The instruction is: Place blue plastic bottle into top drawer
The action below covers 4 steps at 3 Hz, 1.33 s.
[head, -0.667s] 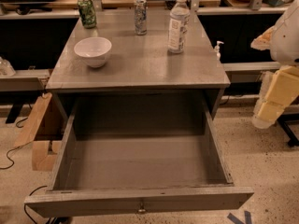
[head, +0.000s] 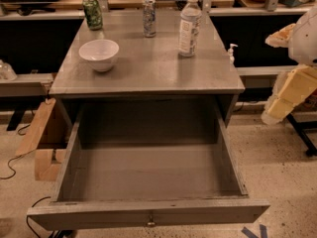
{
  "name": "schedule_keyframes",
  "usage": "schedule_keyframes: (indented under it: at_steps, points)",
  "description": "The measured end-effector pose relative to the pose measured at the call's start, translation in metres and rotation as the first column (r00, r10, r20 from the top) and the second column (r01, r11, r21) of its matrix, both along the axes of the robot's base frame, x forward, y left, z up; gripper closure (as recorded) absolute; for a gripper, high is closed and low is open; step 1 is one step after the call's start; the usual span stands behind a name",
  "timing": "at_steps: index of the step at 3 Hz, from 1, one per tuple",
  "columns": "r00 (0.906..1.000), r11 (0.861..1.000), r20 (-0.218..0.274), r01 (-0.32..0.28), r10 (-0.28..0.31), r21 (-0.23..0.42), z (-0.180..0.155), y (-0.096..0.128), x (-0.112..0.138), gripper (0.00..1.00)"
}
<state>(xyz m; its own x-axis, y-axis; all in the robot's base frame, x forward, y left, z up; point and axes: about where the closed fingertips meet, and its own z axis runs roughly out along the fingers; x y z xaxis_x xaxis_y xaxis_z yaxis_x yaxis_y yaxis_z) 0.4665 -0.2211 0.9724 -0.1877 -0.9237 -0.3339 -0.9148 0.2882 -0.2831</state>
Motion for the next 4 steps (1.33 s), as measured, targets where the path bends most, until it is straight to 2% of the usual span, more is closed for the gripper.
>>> schedule_keyframes:
  at_steps: [1,2,3,4]
  points:
    - [0.9897,0.982,0.14,-0.054,0.028,0.181,0.005,0.005,0.056,0.0]
    - [0.9518,0.912,0.305,-0.155,0.034,0.38,0.025,0.019,0.122,0.0]
    - [0.9258,0.813,0.378,-0.234,0.018,0.534,0.03,0.04,0.165,0.0]
    - [0.9261,0.815,0.377,-0.233,0.019,0.53,0.03,0.04,0.164,0.0]
